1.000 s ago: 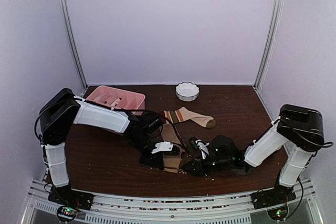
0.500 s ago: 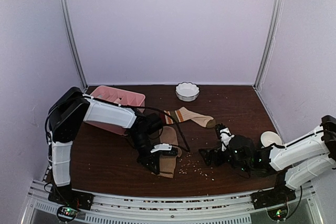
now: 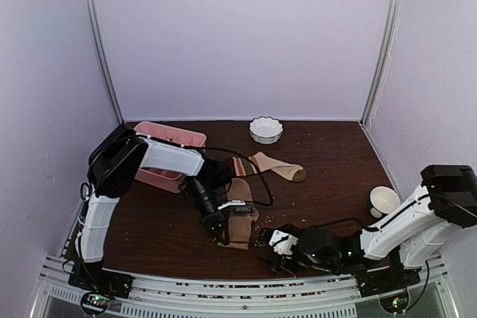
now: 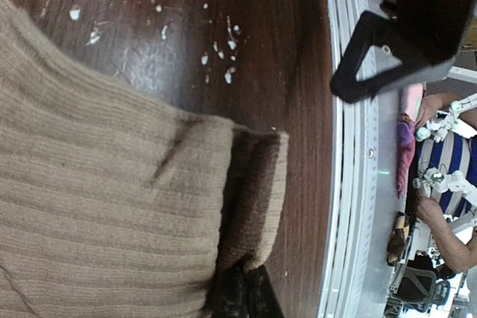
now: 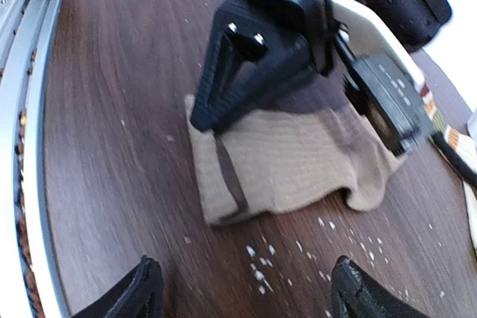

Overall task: Roll the socks
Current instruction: Roll the sock at the center of the board.

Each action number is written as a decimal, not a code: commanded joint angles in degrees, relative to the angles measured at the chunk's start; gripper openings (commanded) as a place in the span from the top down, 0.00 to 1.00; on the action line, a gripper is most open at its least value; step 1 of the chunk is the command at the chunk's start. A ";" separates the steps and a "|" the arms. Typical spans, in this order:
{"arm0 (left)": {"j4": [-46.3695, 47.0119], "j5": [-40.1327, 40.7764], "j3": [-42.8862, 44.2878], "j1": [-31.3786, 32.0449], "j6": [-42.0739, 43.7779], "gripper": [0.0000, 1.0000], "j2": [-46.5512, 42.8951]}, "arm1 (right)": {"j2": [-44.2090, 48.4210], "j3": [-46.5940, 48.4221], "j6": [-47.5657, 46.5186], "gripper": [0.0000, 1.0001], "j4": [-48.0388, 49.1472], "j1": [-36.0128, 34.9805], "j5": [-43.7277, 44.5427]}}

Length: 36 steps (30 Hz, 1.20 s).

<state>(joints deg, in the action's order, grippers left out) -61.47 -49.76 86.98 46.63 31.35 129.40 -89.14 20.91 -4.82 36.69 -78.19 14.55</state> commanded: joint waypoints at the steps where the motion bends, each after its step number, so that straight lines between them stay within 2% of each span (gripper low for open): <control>1: -1.37 1.59 1.17 -0.52 -0.71 1.00 2.78 | -6.96 8.53 -10.00 0.25 -0.27 -0.73 -3.95; 5: -1.32 2.29 1.29 -0.53 -1.10 1.00 3.37 | -12.36 14.90 -13.11 0.32 -3.62 -0.14 -7.08; 10: -1.40 2.37 1.35 -0.55 -0.92 1.00 3.29 | -15.79 17.50 -12.88 0.43 -4.79 1.97 -10.14; 11: -1.43 2.38 1.35 -0.56 -0.90 1.00 3.38 | -16.26 17.79 -12.83 0.48 -4.98 2.30 -10.47; 12: -1.43 2.46 1.33 -0.58 -0.86 1.00 3.43 | -16.84 18.34 -12.72 0.58 -5.41 2.58 -10.84; 14: -1.47 2.55 1.38 -0.56 -0.80 1.00 3.44 | -17.88 19.27 -12.40 0.68 -6.49 2.94 -11.04; 21: -1.85 2.94 1.34 -0.60 -0.32 1.00 3.22 | -19.32 18.91 -9.77 0.75 -6.21 3.75 -10.73; 24: -2.43 3.20 1.21 -0.58 0.53 0.99 2.76 | -19.72 18.39 -7.21 0.84 -7.20 4.52 -12.27; 28: -0.60 5.20 -0.50 -0.80 1.81 0.77 -0.39 | -19.46 16.42 -2.09 1.00 -7.49 6.10 -16.70; 34: 9.55 8.23 -8.45 -1.28 2.53 0.52 -11.72 | -19.75 13.66 8.79 1.00 -6.17 9.73 -25.97; 36: 12.19 8.85 -10.67 -1.27 3.50 0.50 -14.61 | -20.27 13.39 13.32 1.00 -5.73 11.90 -30.78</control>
<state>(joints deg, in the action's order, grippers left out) -57.36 -45.82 79.79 46.17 32.51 120.49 -107.09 37.21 -2.28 37.26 -69.76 -6.57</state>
